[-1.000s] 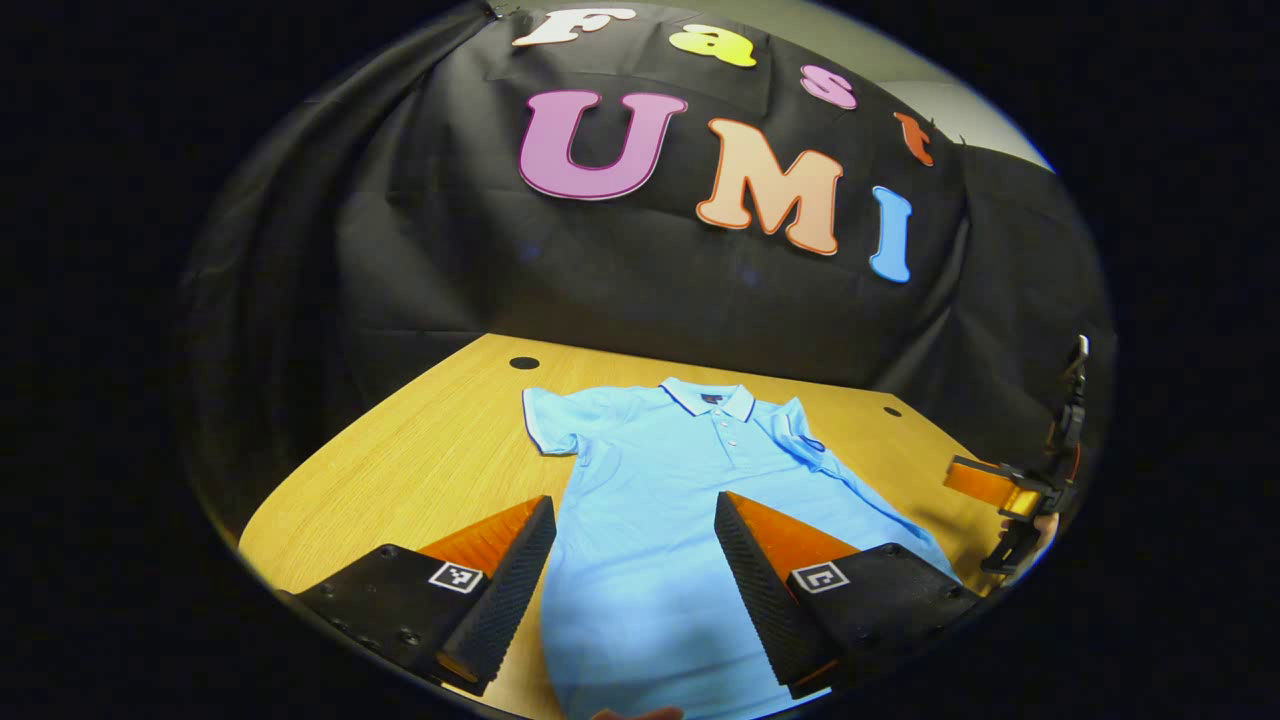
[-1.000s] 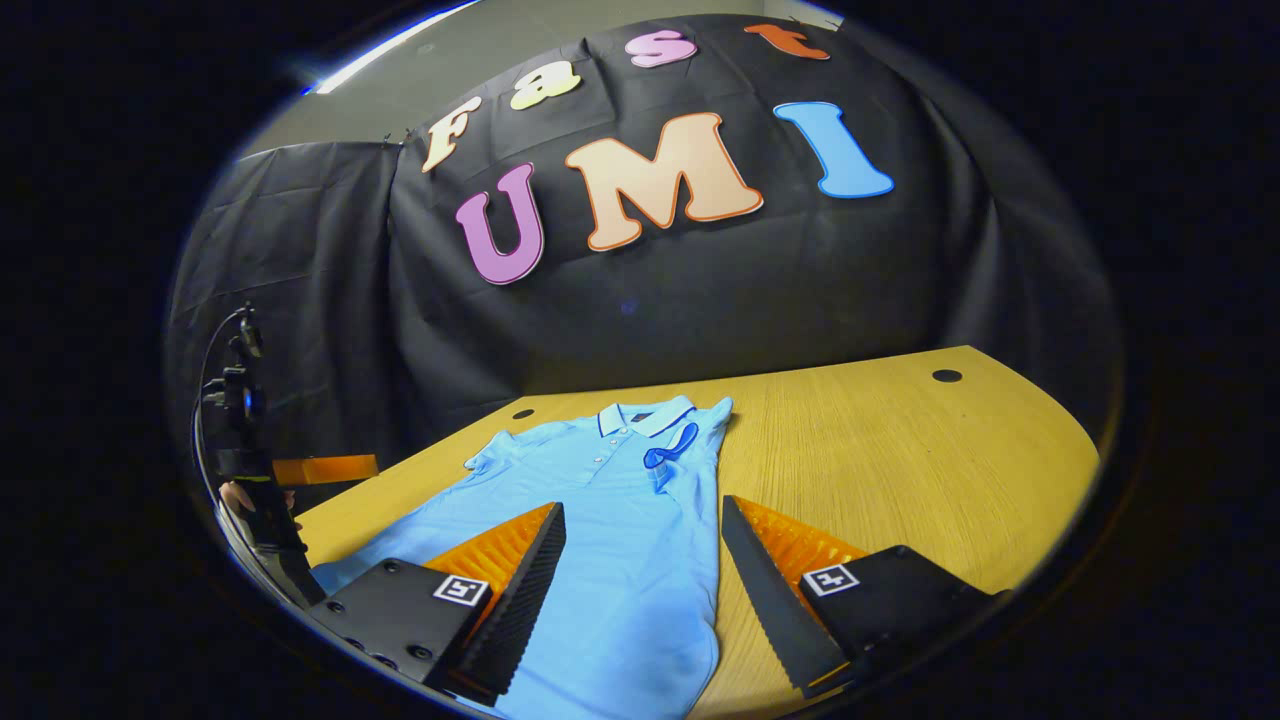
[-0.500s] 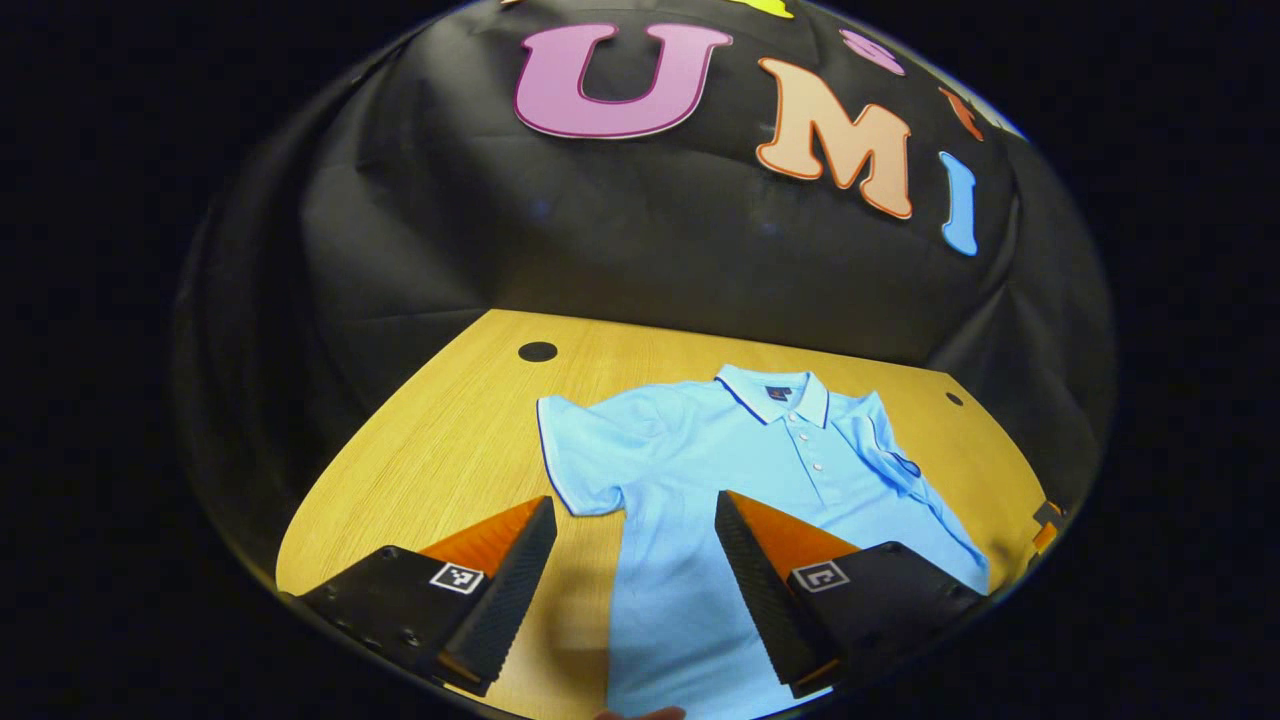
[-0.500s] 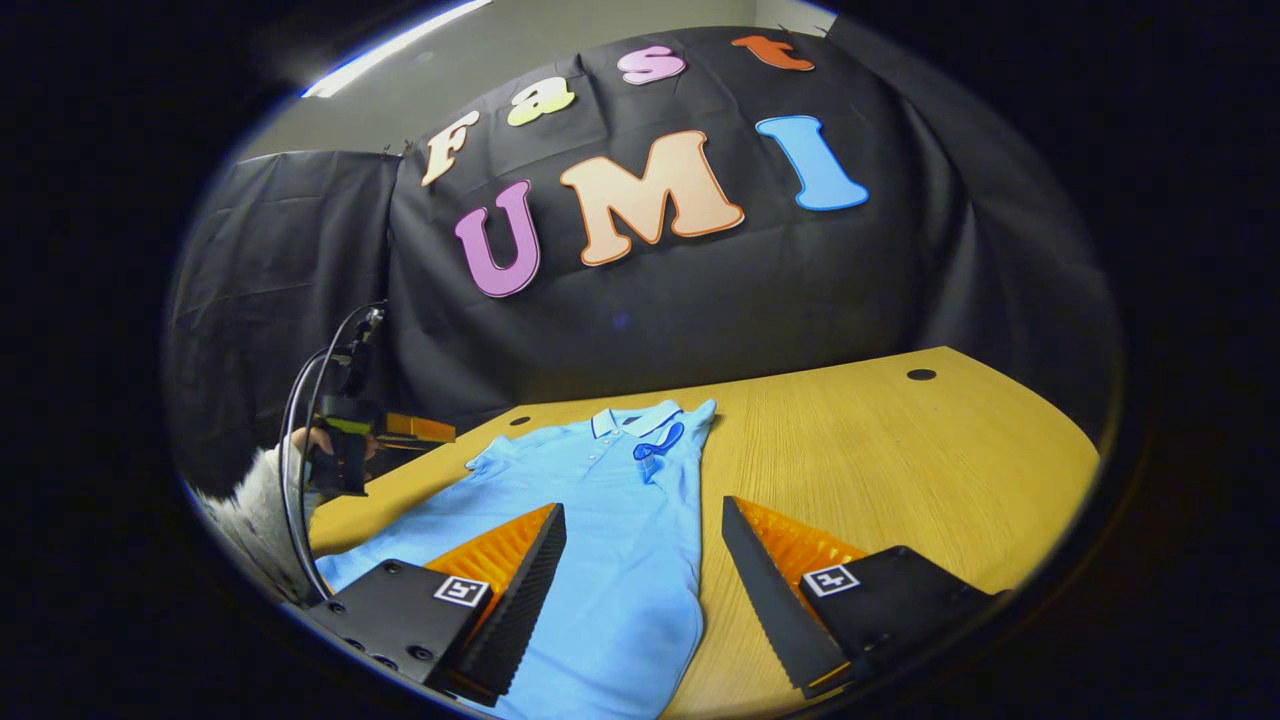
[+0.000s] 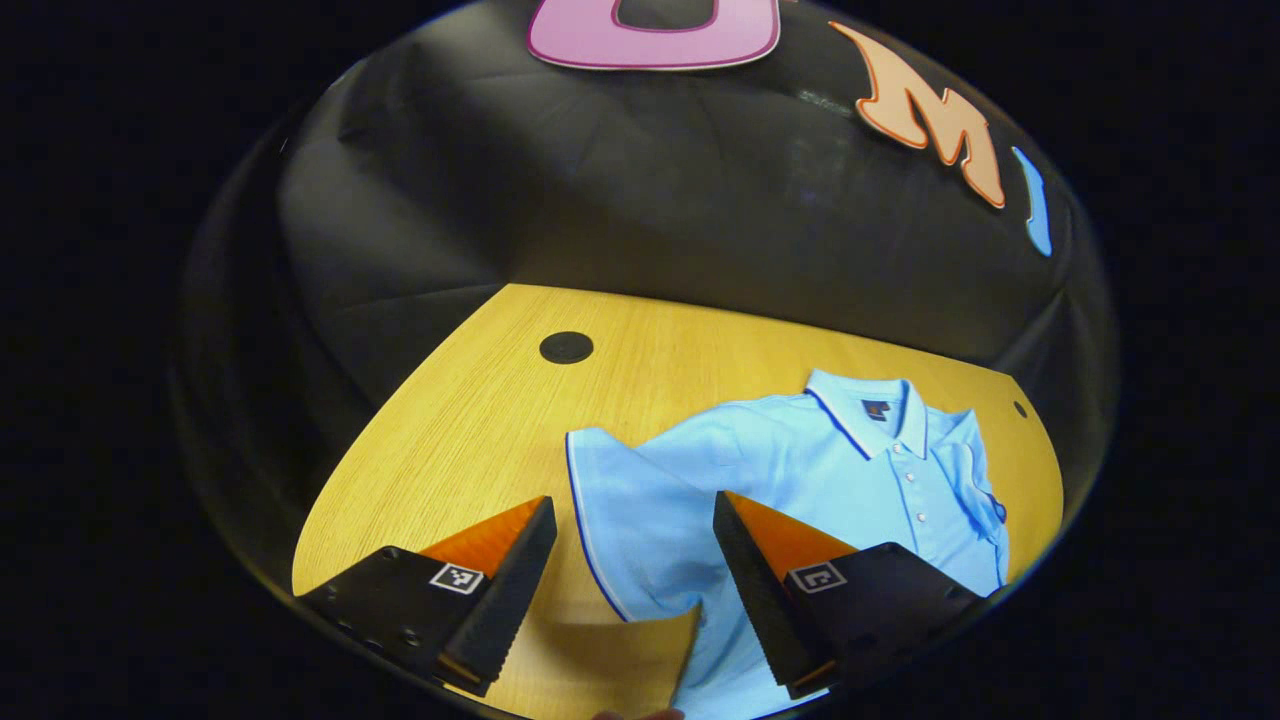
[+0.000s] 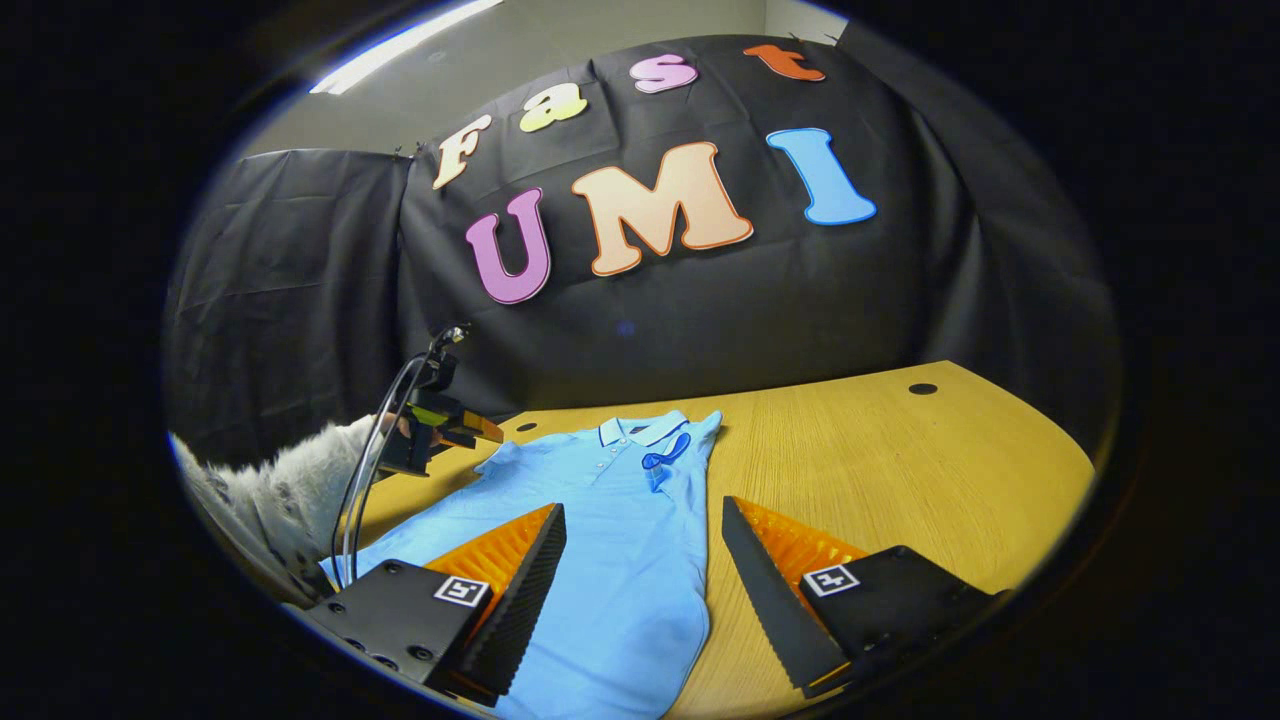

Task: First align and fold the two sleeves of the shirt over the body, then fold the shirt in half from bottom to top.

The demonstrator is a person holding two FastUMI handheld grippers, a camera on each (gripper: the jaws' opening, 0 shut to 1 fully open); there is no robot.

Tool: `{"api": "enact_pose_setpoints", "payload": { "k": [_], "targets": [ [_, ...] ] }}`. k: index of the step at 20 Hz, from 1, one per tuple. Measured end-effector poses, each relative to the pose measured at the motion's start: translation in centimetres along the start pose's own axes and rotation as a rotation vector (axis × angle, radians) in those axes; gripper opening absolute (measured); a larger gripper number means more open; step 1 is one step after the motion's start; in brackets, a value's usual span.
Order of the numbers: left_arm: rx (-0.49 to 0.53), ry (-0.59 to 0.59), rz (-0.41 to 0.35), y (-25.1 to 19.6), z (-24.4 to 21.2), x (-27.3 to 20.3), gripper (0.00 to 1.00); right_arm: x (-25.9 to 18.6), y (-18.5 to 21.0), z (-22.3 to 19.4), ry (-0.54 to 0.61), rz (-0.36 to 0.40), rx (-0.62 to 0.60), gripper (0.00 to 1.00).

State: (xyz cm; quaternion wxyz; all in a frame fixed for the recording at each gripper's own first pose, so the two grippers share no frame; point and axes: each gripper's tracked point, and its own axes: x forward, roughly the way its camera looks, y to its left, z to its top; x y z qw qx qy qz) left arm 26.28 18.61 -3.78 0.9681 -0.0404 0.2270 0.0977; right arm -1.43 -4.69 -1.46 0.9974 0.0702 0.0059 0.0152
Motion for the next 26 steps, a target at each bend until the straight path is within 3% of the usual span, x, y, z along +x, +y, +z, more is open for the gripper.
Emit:
{"api": "enact_pose_setpoints", "payload": {
  "k": [5, 13, 17, 23, 24, 26],
  "targets": [
    [-0.007, 0.050, -0.009, 0.0, -1.6, 1.4, 0.91, 0.0, -0.4, -0.4, 0.010, -0.015, -0.002, 0.98],
    [0.031, 0.084, 0.053, 0.8, -2.5, 1.8, 0.86, 0.0, -0.4, 0.0, -0.002, -0.010, 0.005, 0.98],
    [0.027, 0.053, 0.043, 0.8, -2.3, 2.1, 0.67, -0.1, -1.0, -0.2, 0.002, -0.022, 0.009, 0.98],
    [0.004, 0.028, -0.044, -0.4, -2.0, 1.6, 0.08, 0.2, -1.3, -0.9, 0.020, -0.015, 0.020, 0.98],
    [-0.001, 0.025, -0.048, -0.5, -2.0, 1.7, 0.02, 0.2, -1.2, -1.0, 0.023, -0.013, 0.018, 0.98],
    [0.008, 0.040, -0.044, -0.5, -2.2, 1.4, 0.00, 0.2, -1.3, -1.1, 0.027, -0.011, 0.015, 0.98]
  ]
}}
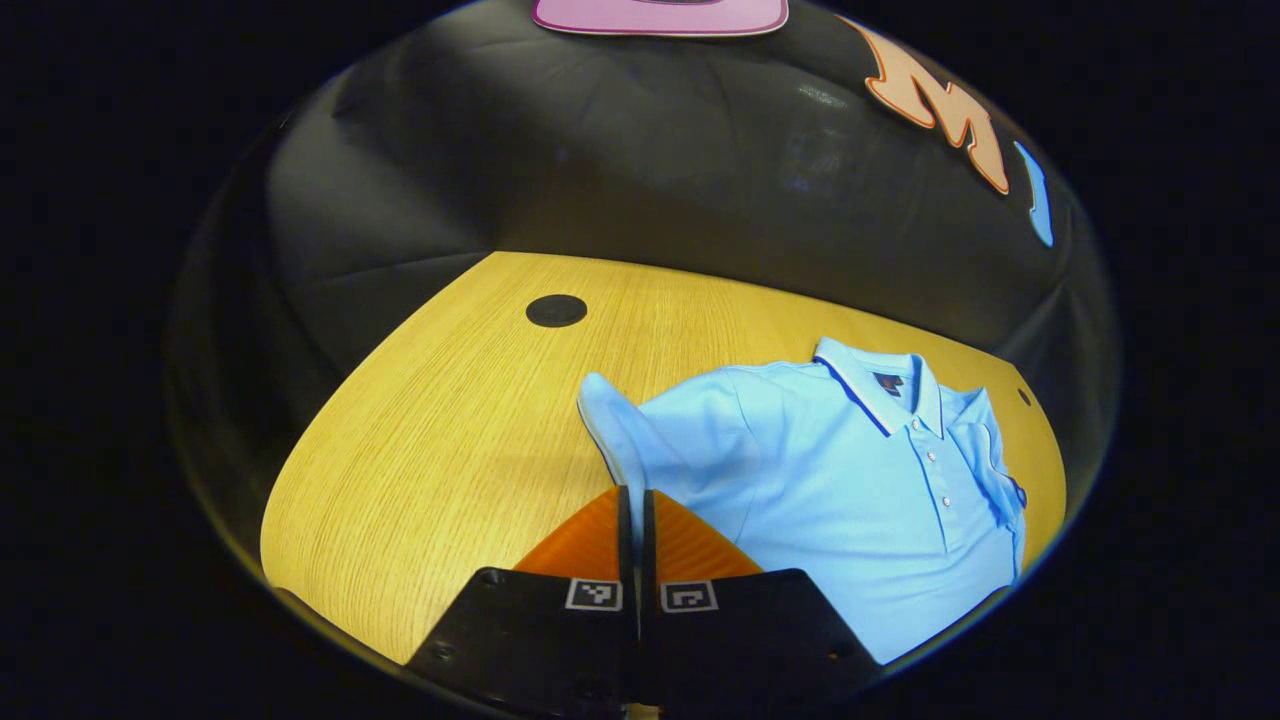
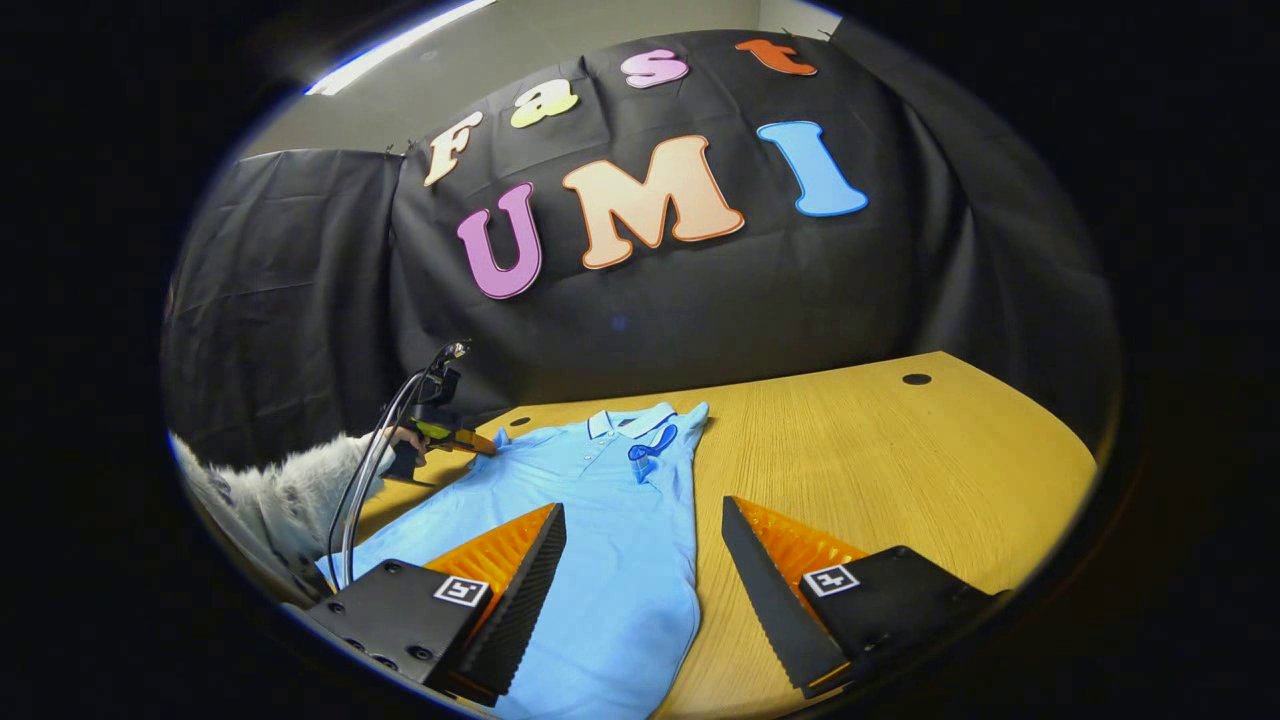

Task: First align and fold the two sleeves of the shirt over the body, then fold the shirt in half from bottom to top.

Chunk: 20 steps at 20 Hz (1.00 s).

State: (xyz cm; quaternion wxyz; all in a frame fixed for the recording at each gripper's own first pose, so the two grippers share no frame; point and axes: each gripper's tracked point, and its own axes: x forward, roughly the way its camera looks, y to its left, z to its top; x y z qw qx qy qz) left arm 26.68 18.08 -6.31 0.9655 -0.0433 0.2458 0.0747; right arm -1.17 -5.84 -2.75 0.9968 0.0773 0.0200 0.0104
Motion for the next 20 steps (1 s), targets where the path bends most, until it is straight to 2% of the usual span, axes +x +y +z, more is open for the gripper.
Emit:
{"api": "enact_pose_setpoints", "payload": {
  "k": [3, 6, 12, 16, 20],
  "targets": [
    [0.028, 0.032, 0.005, -0.7, -0.2, -0.4, 0.00, 0.0, 0.0, -0.2, 0.004, 0.000, -0.004, 0.98],
    [0.055, -0.002, 0.014, -1.7, 1.5, -1.0, 0.00, 0.2, -0.1, -0.4, 0.012, -0.005, -0.010, 0.98],
    [0.171, -0.061, -0.101, -9.6, 3.9, -2.5, 0.00, 0.6, -0.2, -1.5, 0.047, -0.011, -0.030, 0.98],
    [0.259, -0.053, -0.182, -15.4, 3.0, -1.8, 0.00, 0.7, -0.1, -1.9, 0.062, -0.008, -0.034, 0.98],
    [0.290, -0.015, -0.190, -18.1, 1.2, -0.3, 0.02, 0.7, 0.1, -2.1, 0.064, -0.004, -0.034, 0.98]
  ]
}}
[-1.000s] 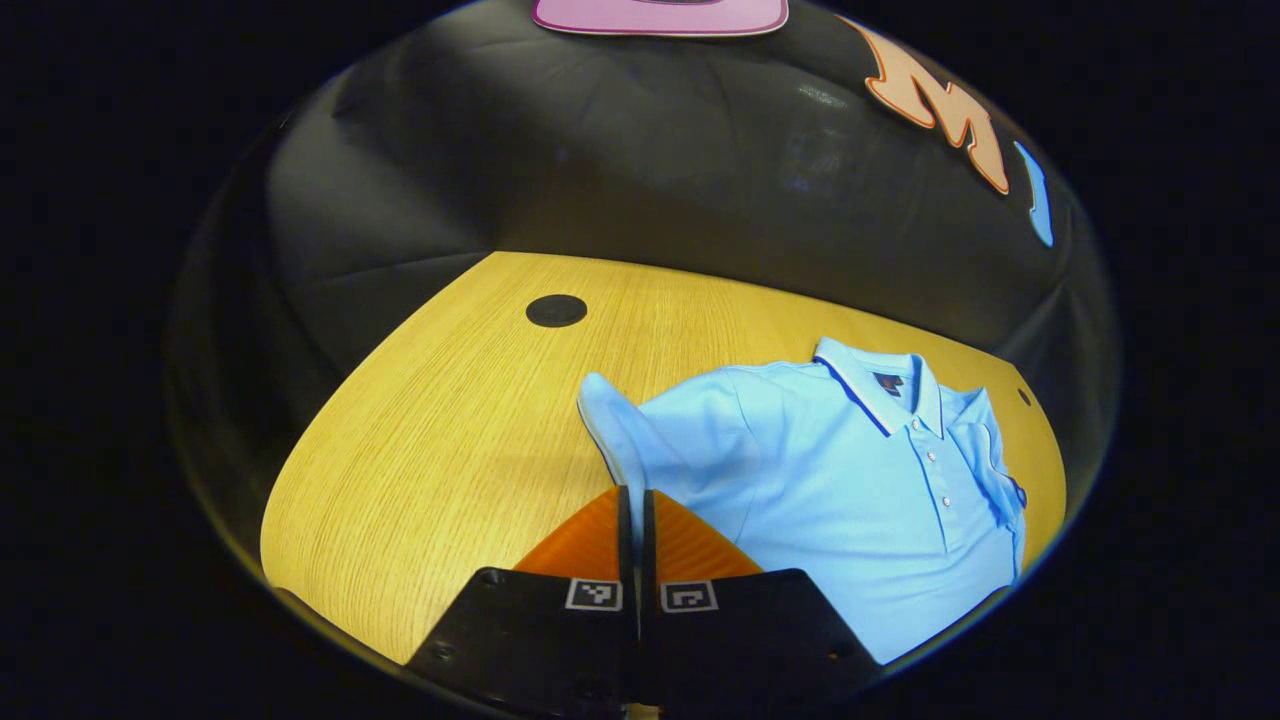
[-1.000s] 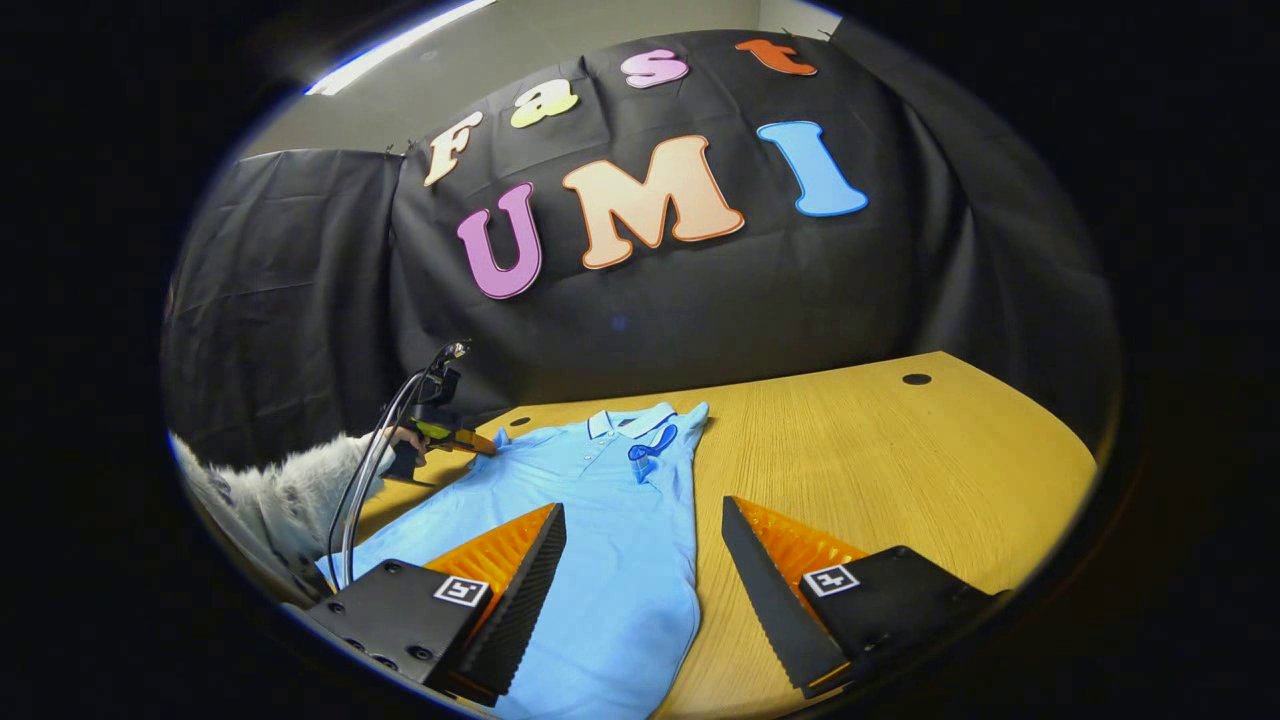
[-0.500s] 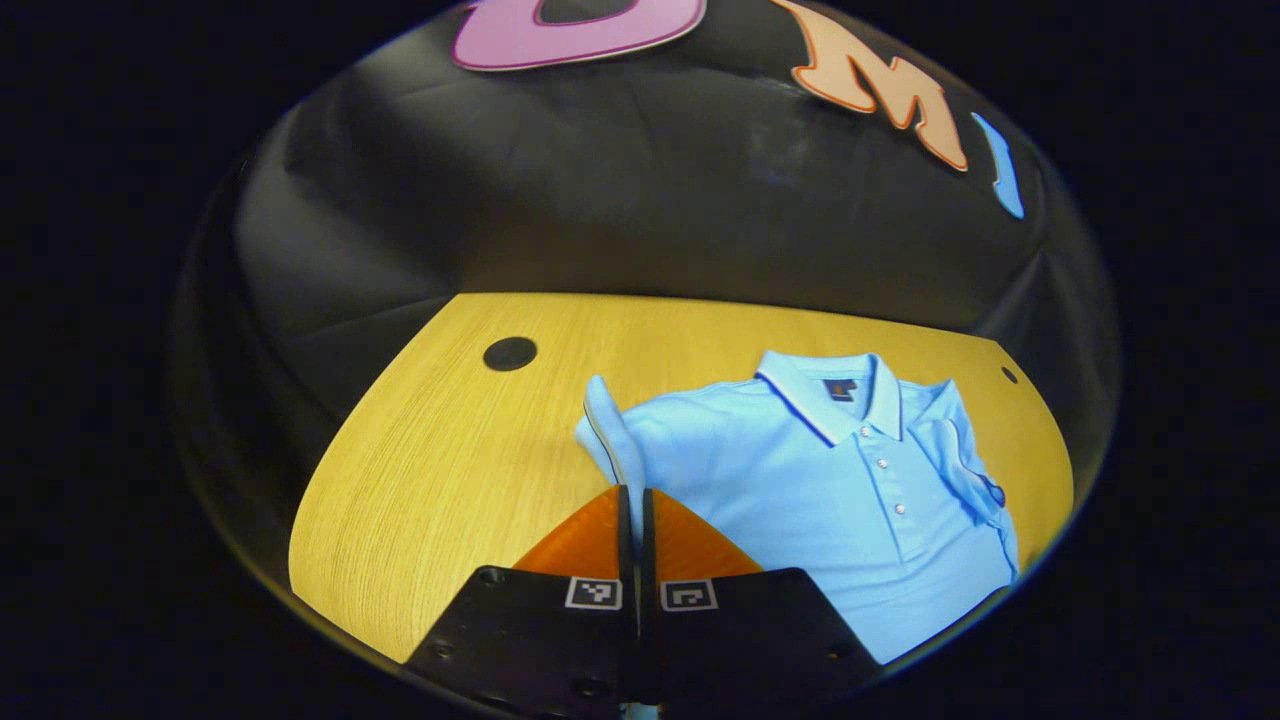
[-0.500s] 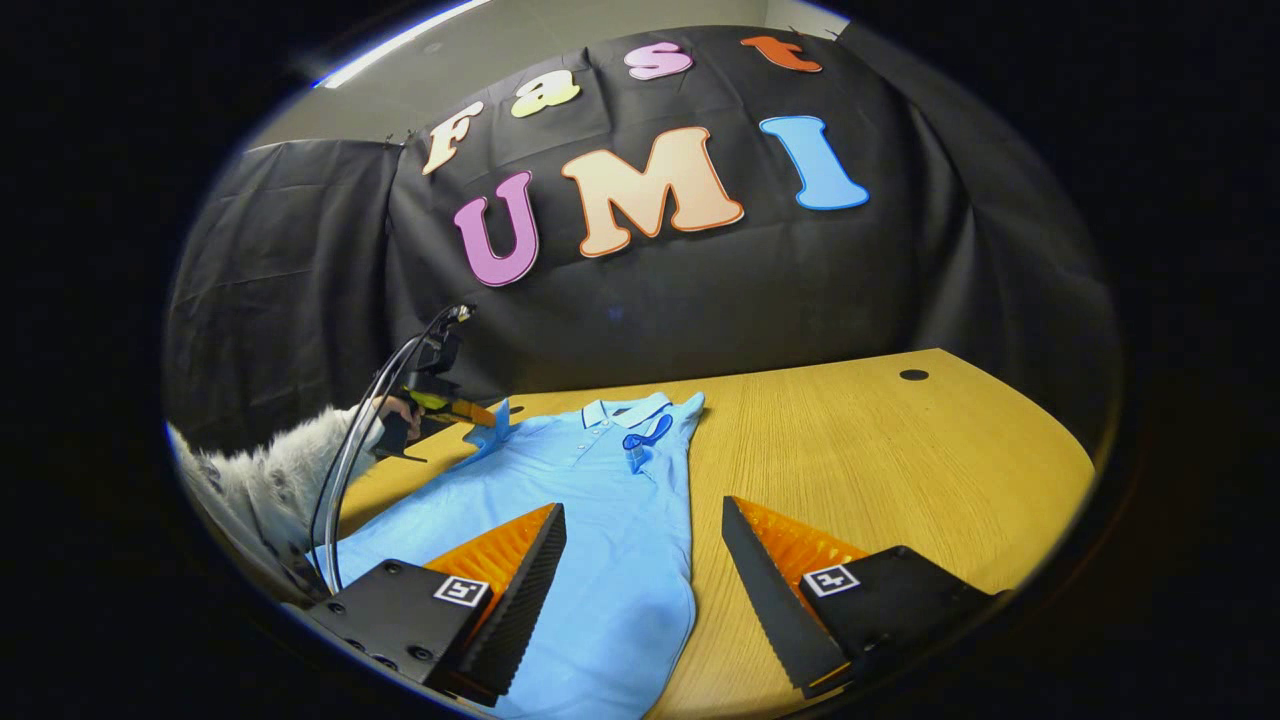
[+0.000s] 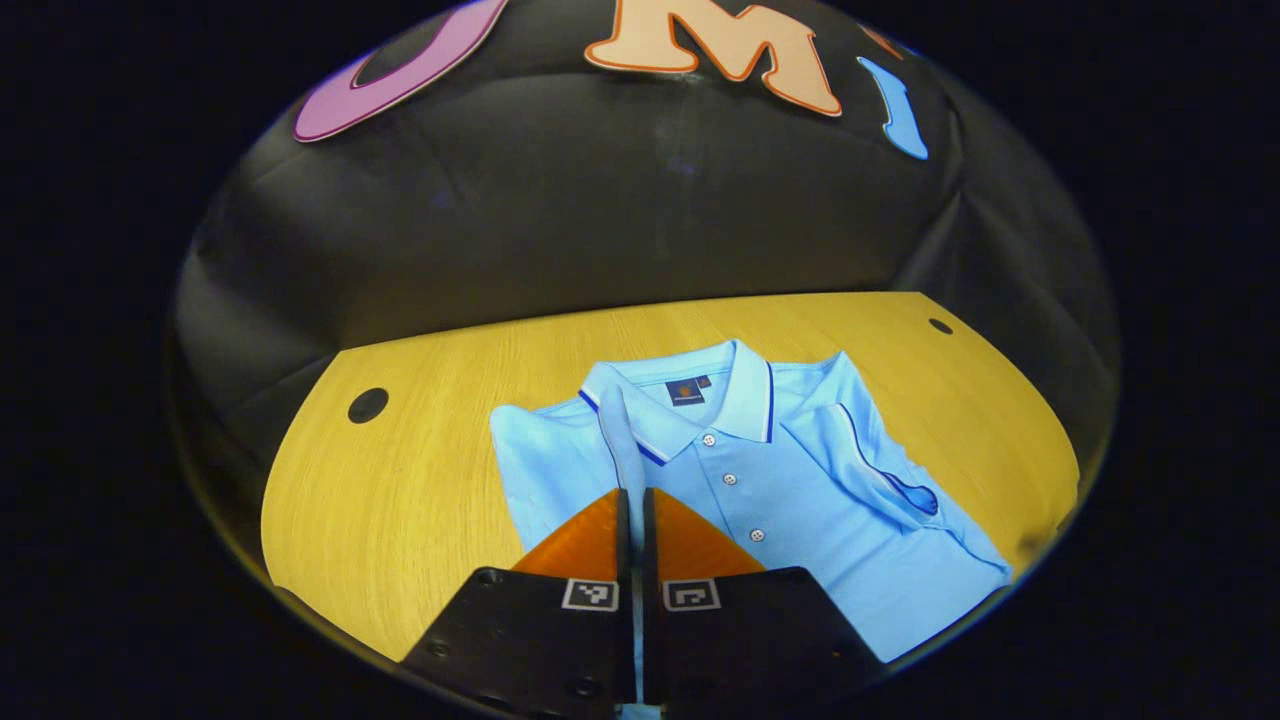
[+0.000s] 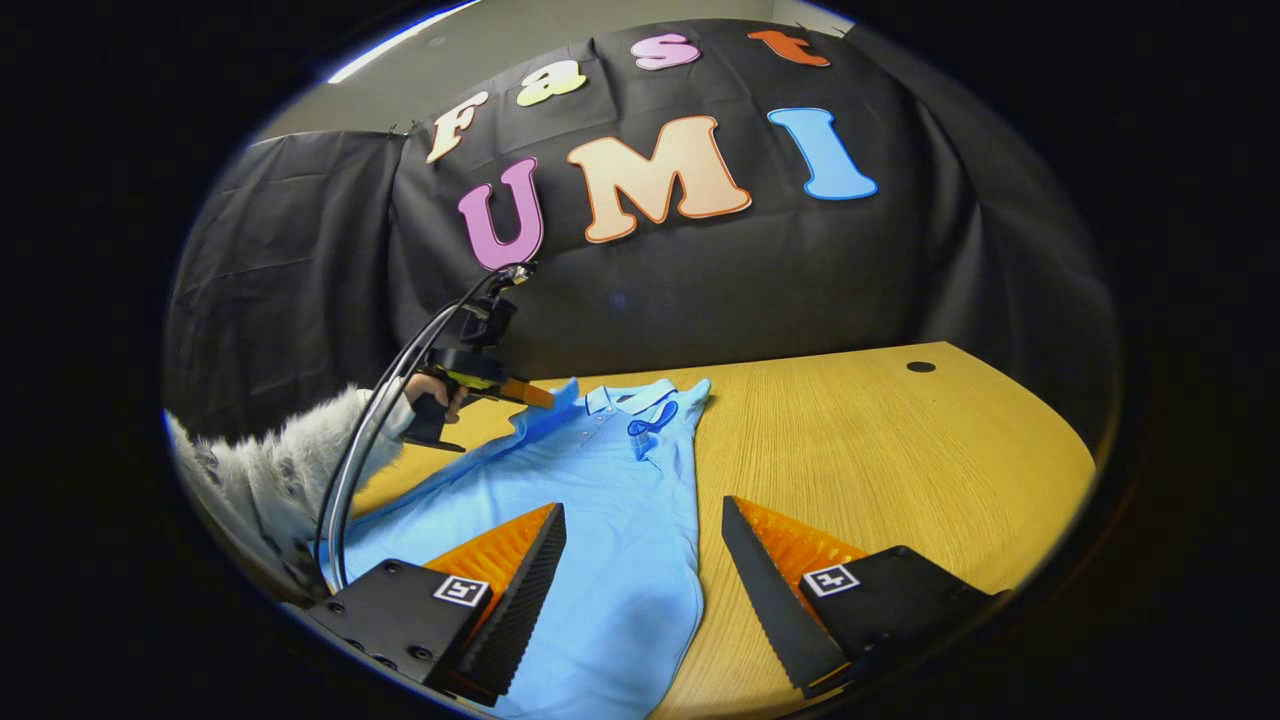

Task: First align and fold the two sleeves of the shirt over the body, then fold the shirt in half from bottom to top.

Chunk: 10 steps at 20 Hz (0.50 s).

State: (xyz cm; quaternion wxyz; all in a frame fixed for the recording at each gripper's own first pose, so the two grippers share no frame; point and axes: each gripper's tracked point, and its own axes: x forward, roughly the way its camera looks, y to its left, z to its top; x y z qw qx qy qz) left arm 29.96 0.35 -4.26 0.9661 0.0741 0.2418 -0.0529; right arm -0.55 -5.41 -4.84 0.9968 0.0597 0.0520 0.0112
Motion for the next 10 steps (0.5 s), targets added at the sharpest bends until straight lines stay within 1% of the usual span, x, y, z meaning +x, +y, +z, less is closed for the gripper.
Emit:
{"api": "enact_pose_setpoints", "payload": {
  "k": [1, 2, 3, 5, 7, 8, 9, 10],
  "targets": [
    [0.000, 0.007, -0.010, -0.6, -0.2, 0.1, 0.03, 0.2, 0.0, -0.2, 0.004, 0.000, 0.000, 0.98],
    [0.007, 0.009, -0.023, -1.1, -0.1, 0.0, 0.08, 0.3, 0.0, -0.3, 0.008, 0.000, 0.000, 0.98],
    [0.017, 0.009, -0.022, -1.2, -0.3, 0.0, 0.07, 0.6, 0.0, -0.5, 0.012, -0.001, 0.000, 0.98],
    [0.032, 0.014, 0.001, -1.0, -0.5, -0.9, 0.36, 0.7, 0.2, -0.8, 0.016, -0.001, 0.000, 0.98],
    [0.046, 0.002, 0.028, -0.4, -0.7, -2.5, 0.53, 0.7, 0.4, -1.0, 0.019, 0.004, 0.002, 0.98],
    [0.049, -0.009, 0.038, -0.2, -0.9, -3.5, 0.69, 0.8, 0.5, -1.1, 0.020, 0.004, 0.001, 0.98],
    [0.047, -0.015, 0.049, 0.1, -1.3, -4.6, 0.77, 0.7, 0.6, -1.1, 0.022, 0.003, -0.002, 0.98],
    [0.042, -0.020, 0.053, 0.3, -1.7, -6.1, 0.94, 0.6, 0.7, -1.3, 0.024, 0.003, -0.008, 0.98]
  ]
}}
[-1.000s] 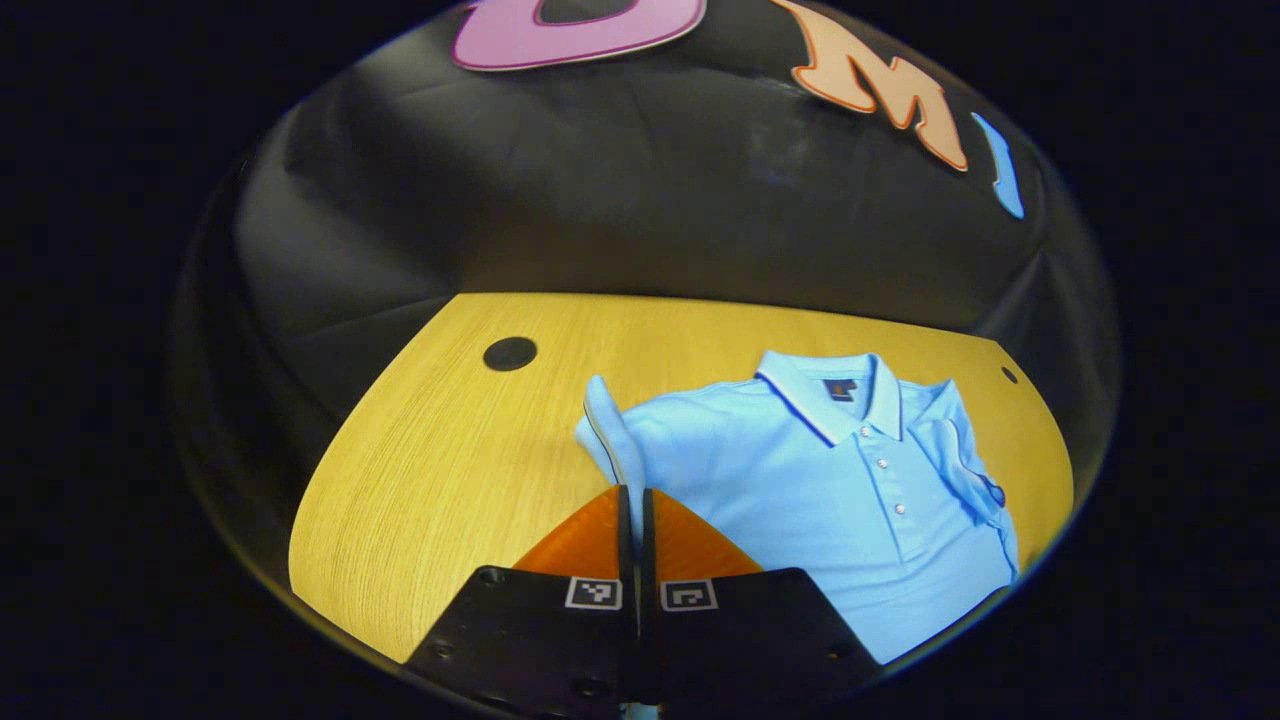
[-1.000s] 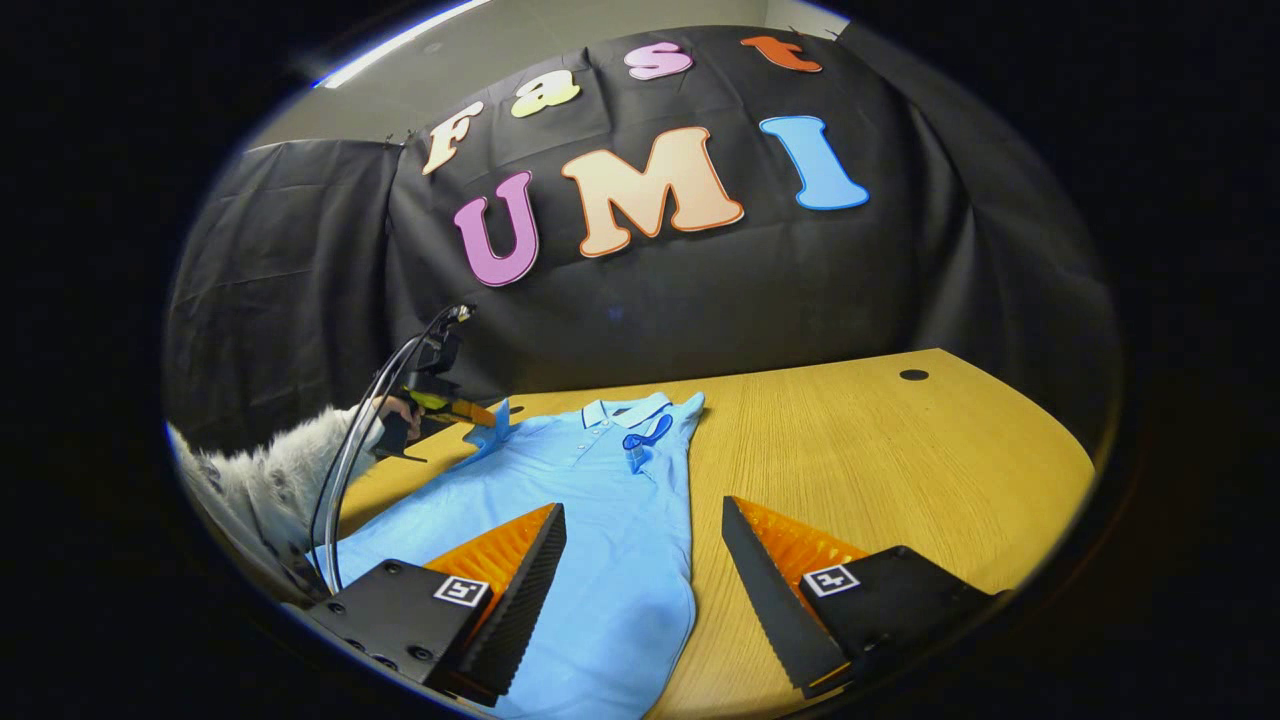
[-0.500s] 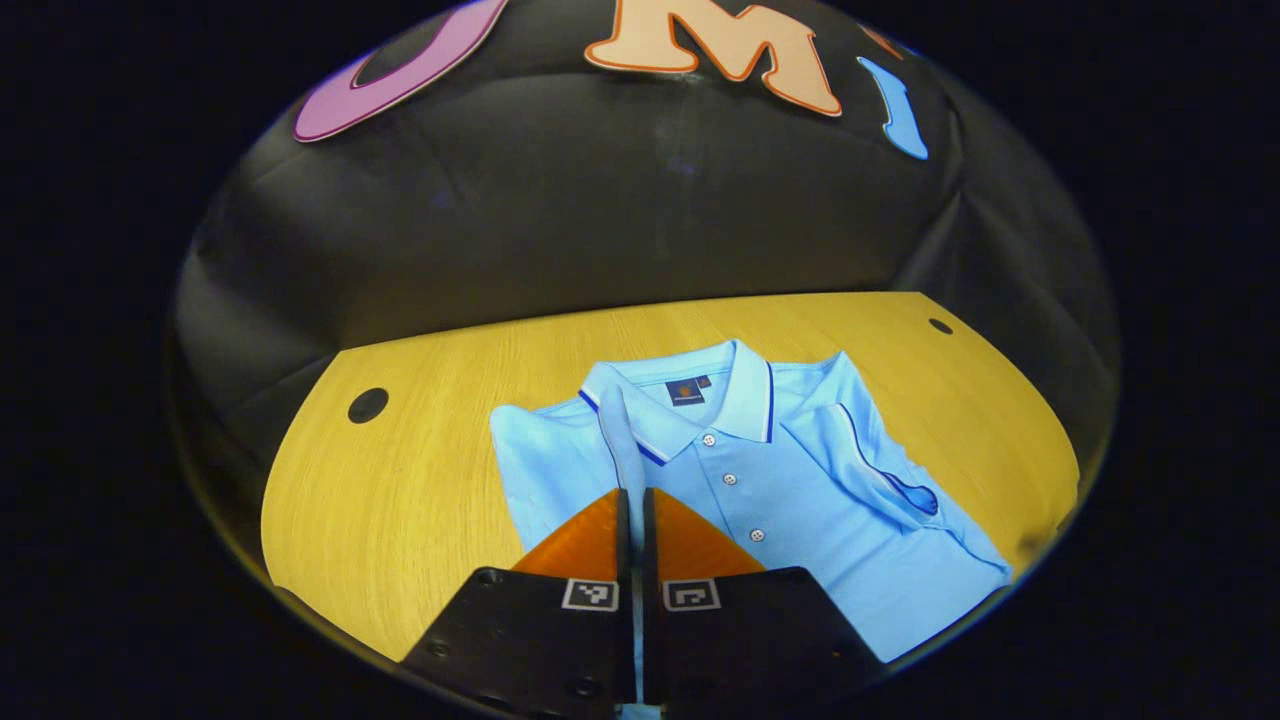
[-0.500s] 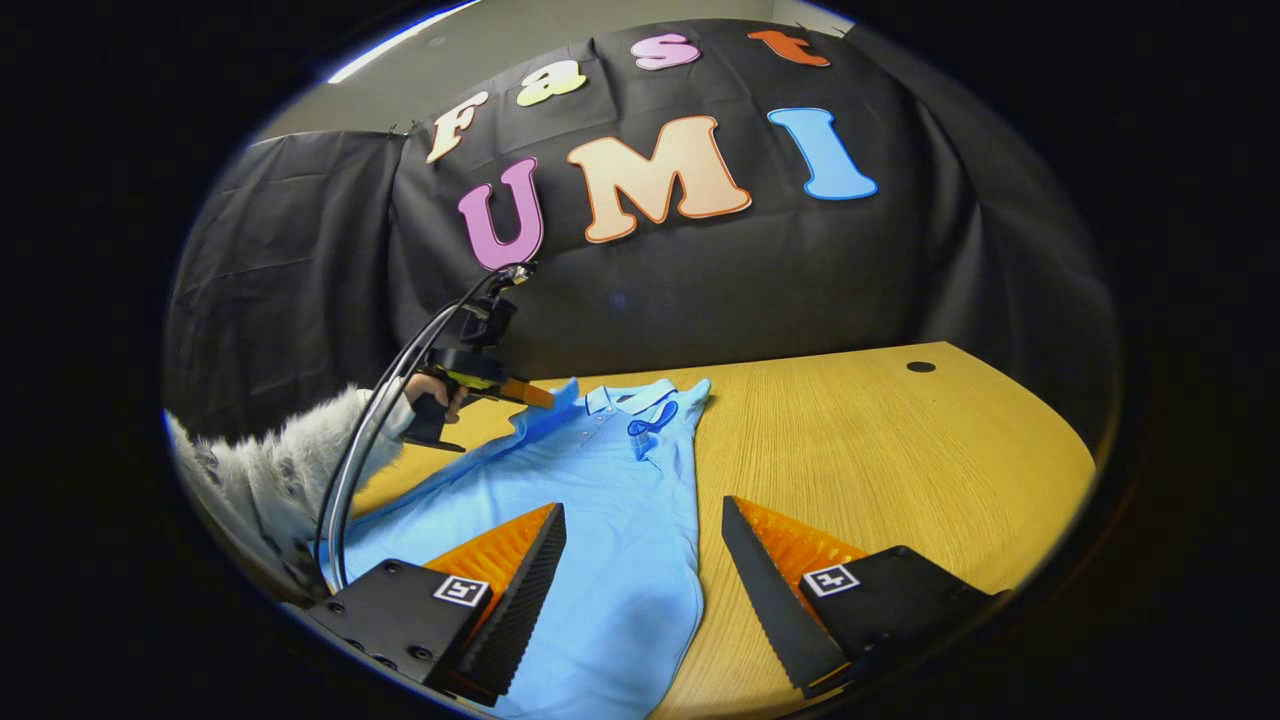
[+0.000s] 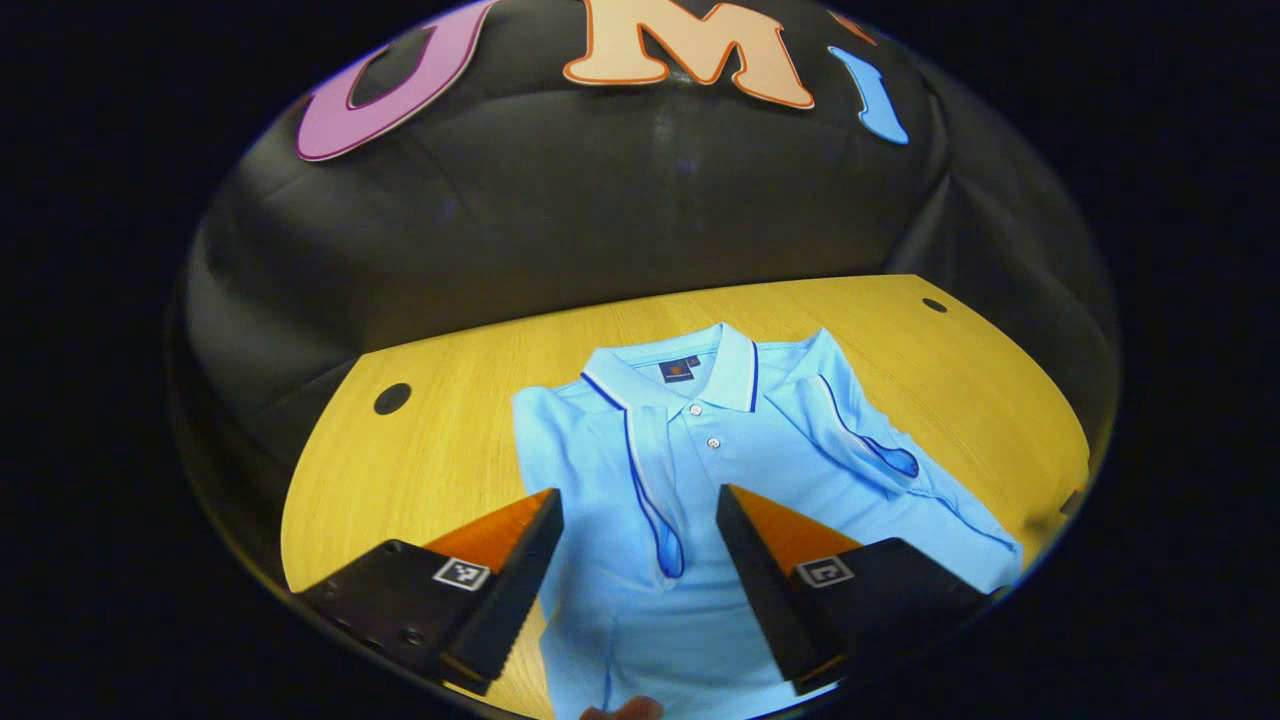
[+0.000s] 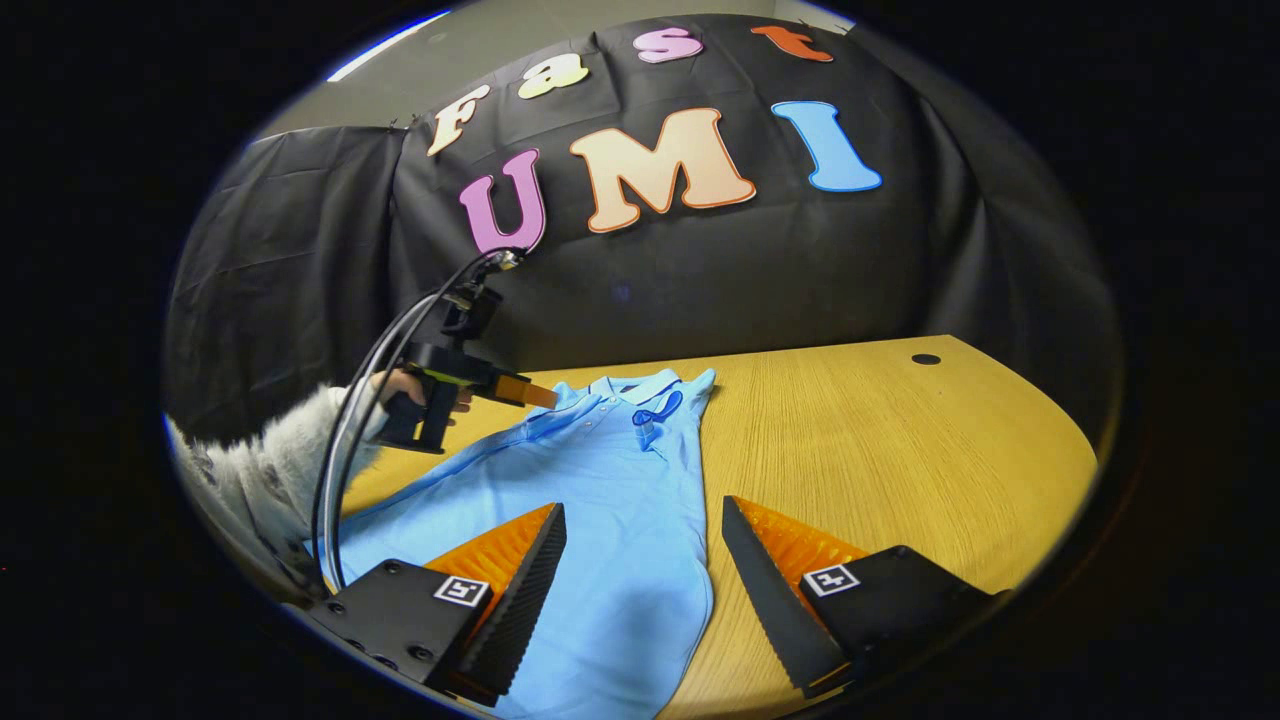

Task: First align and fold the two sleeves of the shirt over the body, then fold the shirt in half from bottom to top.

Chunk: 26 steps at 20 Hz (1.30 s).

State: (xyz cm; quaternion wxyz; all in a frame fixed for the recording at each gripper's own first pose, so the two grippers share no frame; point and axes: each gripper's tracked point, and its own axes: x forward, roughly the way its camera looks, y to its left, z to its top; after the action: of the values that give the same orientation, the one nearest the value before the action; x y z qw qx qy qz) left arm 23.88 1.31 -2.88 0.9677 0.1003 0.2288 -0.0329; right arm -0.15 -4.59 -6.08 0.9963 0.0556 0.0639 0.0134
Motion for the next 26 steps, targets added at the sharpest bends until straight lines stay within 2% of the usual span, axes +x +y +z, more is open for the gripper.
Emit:
{"api": "enact_pose_setpoints", "payload": {
  "k": [1, 5, 11, 14, 15, 18, 22, 23, 24, 26],
  "targets": [
    [-0.005, -0.007, 0.003, 0.2, -0.5, -1.4, 0.99, -0.1, 0.3, -0.3, 0.004, 0.001, -0.005, 0.98],
    [-0.032, -0.019, -0.010, 0.5, -3.8, -8.2, 0.97, -1.2, 1.6, -1.8, 0.032, 0.029, -0.016, 0.98],
    [-0.080, 0.021, -0.012, 0.9, -12.5, -17.9, 0.97, -4.7, 2.7, -5.9, 0.107, 0.038, -0.018, 0.98],
    [-0.111, 0.009, -0.007, 0.5, -15.9, -22.0, 0.95, -6.8, 3.3, -7.1, 0.127, 0.049, -0.011, 0.98],
    [-0.110, 0.001, -0.003, 0.3, -16.7, -23.4, 0.97, -7.6, 3.5, -7.4, 0.134, 0.057, -0.016, 0.98],
    [-0.123, -0.013, 0.003, -0.7, -19.5, -25.9, 0.96, -9.4, 3.9, -8.4, 0.156, 0.060, -0.050, 0.98],
    [-0.147, -0.017, -0.039, -2.9, -22.7, -27.1, 0.96, -10.7, 3.8, -9.9, 0.184, 0.039, -0.112, 0.98],
    [-0.139, -0.019, -0.037, -3.1, -23.2, -27.1, 0.96, -10.8, 3.8, -10.2, 0.187, 0.033, -0.129, 0.94],
    [-0.132, -0.022, -0.036, -3.3, -23.7, -27.2, 0.97, -10.8, 3.8, -10.6, 0.193, 0.028, -0.141, 0.98],
    [-0.130, -0.028, -0.038, -3.5, -24.1, -27.1, 0.96, -10.9, 3.8, -11.5, 0.213, 0.025, -0.157, 0.98]
  ]
}}
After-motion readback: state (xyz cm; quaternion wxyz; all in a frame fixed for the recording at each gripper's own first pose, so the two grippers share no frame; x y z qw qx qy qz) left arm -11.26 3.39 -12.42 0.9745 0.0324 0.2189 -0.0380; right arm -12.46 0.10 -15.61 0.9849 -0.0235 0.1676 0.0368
